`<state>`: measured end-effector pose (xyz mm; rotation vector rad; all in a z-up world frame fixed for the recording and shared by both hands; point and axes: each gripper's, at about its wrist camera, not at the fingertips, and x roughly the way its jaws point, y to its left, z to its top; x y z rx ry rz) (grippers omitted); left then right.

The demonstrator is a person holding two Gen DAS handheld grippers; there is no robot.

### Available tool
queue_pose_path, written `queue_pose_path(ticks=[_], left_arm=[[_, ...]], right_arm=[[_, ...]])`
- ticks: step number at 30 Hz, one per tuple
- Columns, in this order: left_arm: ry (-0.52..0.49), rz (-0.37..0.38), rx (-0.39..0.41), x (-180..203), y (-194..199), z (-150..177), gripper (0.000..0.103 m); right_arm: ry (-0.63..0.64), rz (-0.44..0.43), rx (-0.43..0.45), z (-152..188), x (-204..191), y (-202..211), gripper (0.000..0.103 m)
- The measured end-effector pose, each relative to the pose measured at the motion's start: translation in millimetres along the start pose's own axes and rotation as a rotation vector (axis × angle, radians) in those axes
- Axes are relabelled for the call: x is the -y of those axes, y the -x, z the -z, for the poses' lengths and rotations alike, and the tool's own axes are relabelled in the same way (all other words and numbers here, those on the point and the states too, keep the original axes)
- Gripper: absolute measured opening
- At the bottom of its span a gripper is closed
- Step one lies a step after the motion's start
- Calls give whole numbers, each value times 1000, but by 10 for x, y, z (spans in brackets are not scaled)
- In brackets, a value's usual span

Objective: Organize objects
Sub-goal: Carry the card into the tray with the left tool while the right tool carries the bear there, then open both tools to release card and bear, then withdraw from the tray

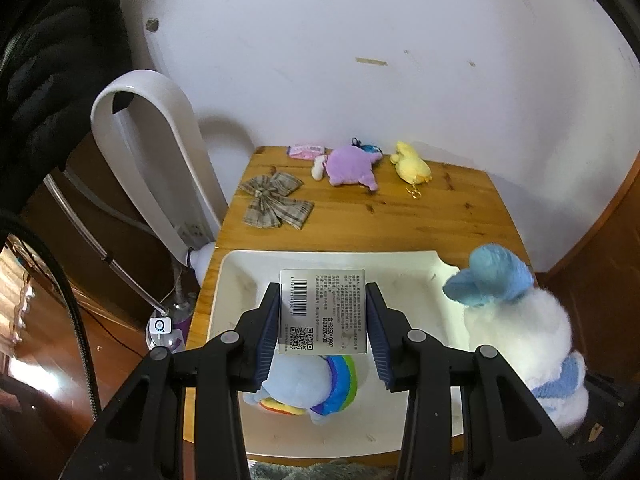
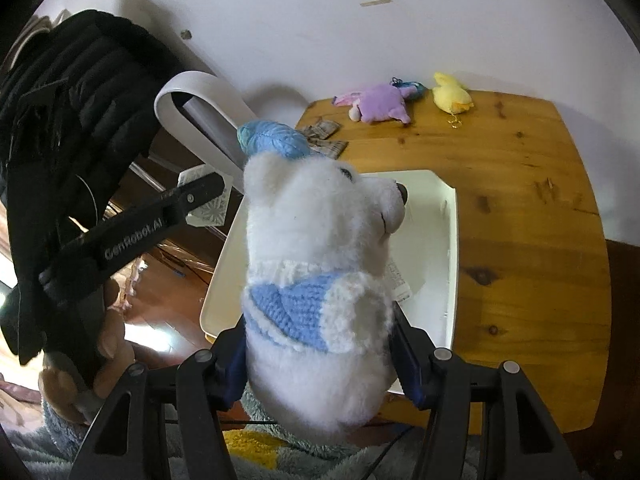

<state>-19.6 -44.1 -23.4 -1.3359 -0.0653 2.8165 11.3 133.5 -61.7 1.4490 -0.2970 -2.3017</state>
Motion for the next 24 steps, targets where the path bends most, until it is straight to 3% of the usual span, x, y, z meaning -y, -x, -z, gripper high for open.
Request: queue_pose_path(ticks=[6, 10, 12, 14, 17, 24], left_arm=[[-4, 7, -1, 39, -30, 28, 45], [-2, 1, -10, 37, -70, 39, 45], [5, 21, -33, 23, -110, 35, 53], [14, 34, -50, 13, -147, 35, 68], [22, 33, -57, 13, -173, 36, 76], [30, 25, -55, 5, -184, 48, 79]], right_arm=[[-20, 7, -28, -25, 59, -113, 66], [-14, 31, -51, -36, 45, -187, 75], [-2, 29, -54, -35, 18, -202, 76], [13, 38, -56, -29, -11, -212, 77], [22, 40, -61, -21, -21, -224, 77], [28, 41, -70, -14, -34, -247, 77]])
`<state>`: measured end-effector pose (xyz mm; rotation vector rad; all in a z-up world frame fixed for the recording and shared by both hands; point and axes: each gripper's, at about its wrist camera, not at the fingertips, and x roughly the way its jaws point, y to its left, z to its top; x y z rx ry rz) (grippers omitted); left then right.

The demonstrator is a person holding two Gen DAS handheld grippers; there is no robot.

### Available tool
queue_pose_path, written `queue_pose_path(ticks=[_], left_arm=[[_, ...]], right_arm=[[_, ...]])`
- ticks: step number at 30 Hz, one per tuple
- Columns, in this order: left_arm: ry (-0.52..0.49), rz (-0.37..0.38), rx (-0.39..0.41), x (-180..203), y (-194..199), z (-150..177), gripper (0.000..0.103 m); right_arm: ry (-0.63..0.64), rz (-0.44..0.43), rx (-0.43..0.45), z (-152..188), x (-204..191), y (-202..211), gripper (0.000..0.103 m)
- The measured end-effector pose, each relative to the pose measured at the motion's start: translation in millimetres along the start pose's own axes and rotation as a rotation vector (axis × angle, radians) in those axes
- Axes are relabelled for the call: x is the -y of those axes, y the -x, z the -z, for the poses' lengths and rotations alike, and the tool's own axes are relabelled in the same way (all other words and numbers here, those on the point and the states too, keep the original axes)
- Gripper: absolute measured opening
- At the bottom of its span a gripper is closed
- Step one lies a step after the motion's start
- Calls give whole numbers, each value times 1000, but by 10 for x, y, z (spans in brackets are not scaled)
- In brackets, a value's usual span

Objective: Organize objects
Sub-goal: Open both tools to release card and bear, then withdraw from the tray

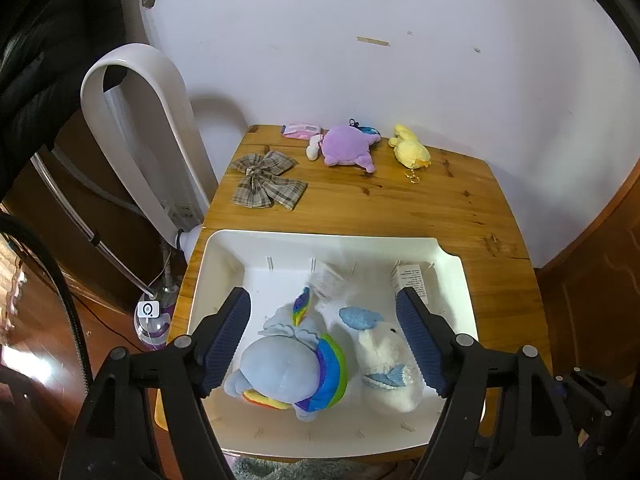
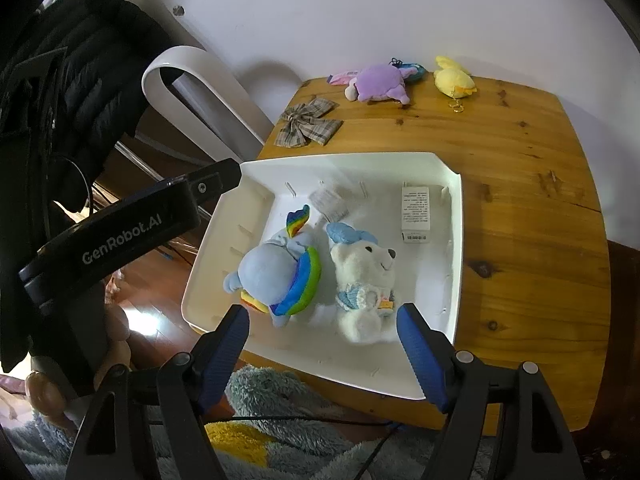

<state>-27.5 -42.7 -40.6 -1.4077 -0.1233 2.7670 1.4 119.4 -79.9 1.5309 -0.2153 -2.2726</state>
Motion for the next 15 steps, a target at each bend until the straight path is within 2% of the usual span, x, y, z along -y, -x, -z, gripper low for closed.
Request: queue_pose_path(ticks=[7, 11, 12, 15], left_arm=[[0, 22, 4, -12, 23, 17, 79], [11, 54, 11, -44, 67, 23, 79], [12, 66, 11, -51, 82, 22, 79], [16, 110, 11, -63, 135, 20, 79]], right_arm=[[6, 2, -6, 17, -18, -9, 77], [1, -17, 8, 20, -6, -2, 78], [-1, -25, 14, 22, -4, 11, 81], [-8, -37, 46, 20, 11, 74, 82]])
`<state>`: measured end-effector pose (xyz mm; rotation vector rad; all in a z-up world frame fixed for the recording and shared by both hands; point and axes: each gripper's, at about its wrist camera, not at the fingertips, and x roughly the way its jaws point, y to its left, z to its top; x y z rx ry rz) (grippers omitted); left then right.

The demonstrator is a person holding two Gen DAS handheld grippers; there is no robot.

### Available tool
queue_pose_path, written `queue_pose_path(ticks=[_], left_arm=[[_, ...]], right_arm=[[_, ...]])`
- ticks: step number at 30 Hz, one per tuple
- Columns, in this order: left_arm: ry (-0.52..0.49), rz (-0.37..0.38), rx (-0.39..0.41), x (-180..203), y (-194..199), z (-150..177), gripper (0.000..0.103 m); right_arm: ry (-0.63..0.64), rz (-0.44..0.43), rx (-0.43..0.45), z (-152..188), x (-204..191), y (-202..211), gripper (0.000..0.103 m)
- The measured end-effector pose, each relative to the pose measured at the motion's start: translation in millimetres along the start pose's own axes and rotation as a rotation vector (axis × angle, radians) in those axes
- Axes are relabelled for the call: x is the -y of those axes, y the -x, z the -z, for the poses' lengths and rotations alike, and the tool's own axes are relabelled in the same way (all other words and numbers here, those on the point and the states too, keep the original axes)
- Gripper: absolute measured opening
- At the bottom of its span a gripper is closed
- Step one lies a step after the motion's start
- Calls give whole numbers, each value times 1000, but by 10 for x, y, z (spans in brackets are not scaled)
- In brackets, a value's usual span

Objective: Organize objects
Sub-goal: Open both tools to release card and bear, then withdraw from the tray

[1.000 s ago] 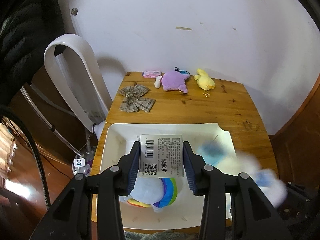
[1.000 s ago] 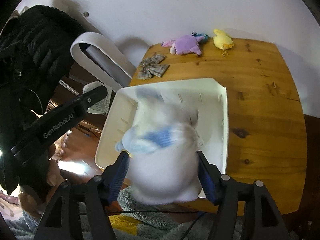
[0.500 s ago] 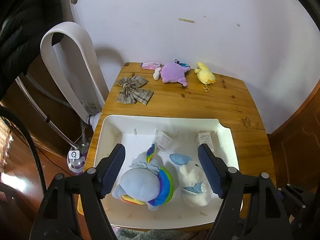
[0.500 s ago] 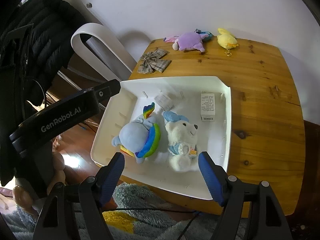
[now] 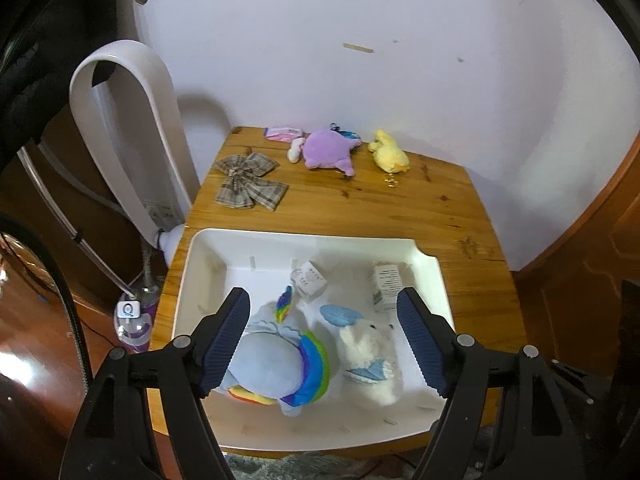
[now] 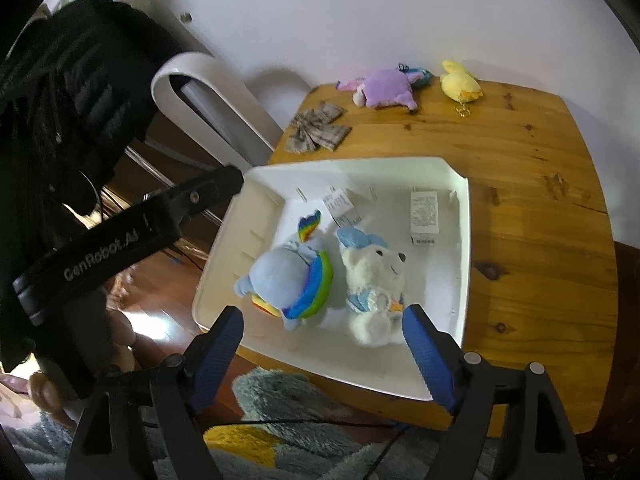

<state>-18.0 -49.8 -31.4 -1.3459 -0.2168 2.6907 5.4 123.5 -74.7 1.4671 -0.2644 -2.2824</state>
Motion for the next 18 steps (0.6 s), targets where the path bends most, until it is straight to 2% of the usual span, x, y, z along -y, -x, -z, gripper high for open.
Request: queue_pose_path(ticks=[9, 13, 18], left_arm=[[36, 74, 41, 2, 158, -11, 79], [12, 52, 86, 30, 268, -41, 79], [-13, 67, 127, 16, 433, -134, 79]], right_arm=[[11, -22, 65, 10, -20, 163, 82], [14, -23, 144, -8, -17, 337, 82], [141, 115, 270, -75, -199, 565, 82]])
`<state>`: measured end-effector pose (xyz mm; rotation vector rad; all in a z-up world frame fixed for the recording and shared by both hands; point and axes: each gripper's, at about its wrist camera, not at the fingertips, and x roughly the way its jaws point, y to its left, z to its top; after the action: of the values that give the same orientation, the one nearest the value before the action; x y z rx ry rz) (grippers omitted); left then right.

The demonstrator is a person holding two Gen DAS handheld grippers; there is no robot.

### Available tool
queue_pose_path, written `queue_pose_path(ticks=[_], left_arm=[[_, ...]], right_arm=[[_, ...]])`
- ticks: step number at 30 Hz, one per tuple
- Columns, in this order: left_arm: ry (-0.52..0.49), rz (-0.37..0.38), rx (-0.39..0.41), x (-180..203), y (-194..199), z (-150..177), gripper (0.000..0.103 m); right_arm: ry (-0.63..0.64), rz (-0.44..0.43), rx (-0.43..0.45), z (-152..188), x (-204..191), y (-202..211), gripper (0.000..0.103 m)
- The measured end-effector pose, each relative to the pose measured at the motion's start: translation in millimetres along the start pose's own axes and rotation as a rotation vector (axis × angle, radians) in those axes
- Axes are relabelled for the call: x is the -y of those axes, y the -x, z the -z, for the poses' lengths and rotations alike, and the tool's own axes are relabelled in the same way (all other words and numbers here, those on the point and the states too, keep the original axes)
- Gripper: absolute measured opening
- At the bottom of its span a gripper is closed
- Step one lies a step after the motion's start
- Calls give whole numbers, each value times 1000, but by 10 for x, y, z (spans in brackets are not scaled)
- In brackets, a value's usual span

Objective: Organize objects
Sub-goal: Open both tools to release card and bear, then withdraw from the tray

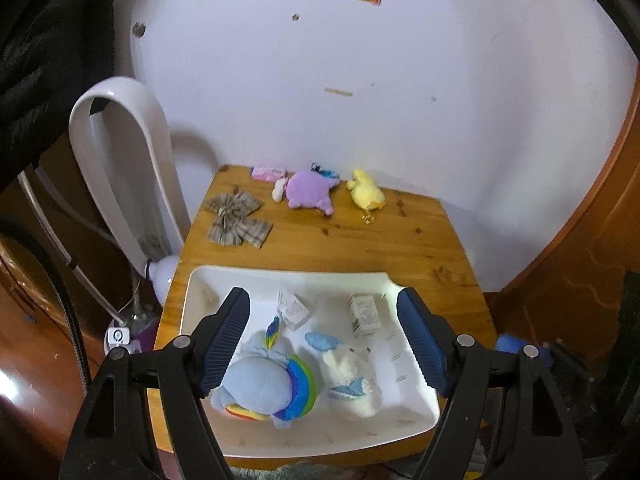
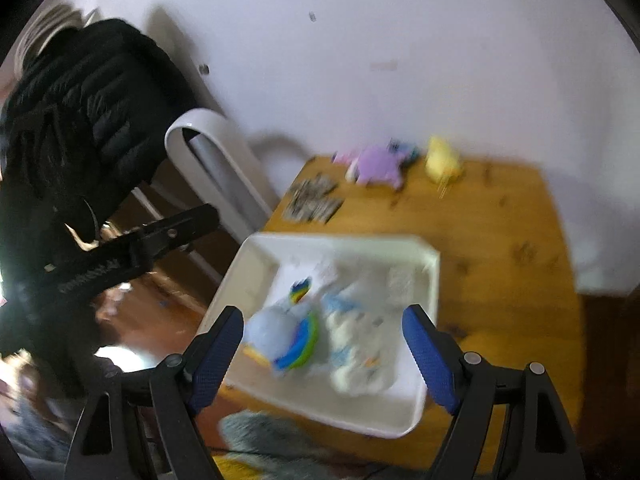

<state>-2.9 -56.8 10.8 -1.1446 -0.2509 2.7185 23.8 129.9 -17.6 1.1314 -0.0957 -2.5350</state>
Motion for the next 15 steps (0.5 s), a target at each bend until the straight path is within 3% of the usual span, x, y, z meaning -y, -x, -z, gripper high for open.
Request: queue_pose_path(ticks=[6, 11, 15], left_arm=[[-29, 11, 9, -34, 169, -239, 79], [-100, -33, 3, -5, 228, -478, 79], [-139, -45, 32, 0, 337, -682, 79]], right_arm=[[71, 40, 62, -244, -40, 170, 82], [53, 36, 49, -567, 91, 251, 82], [41, 106, 96, -873, 188, 432, 82]])
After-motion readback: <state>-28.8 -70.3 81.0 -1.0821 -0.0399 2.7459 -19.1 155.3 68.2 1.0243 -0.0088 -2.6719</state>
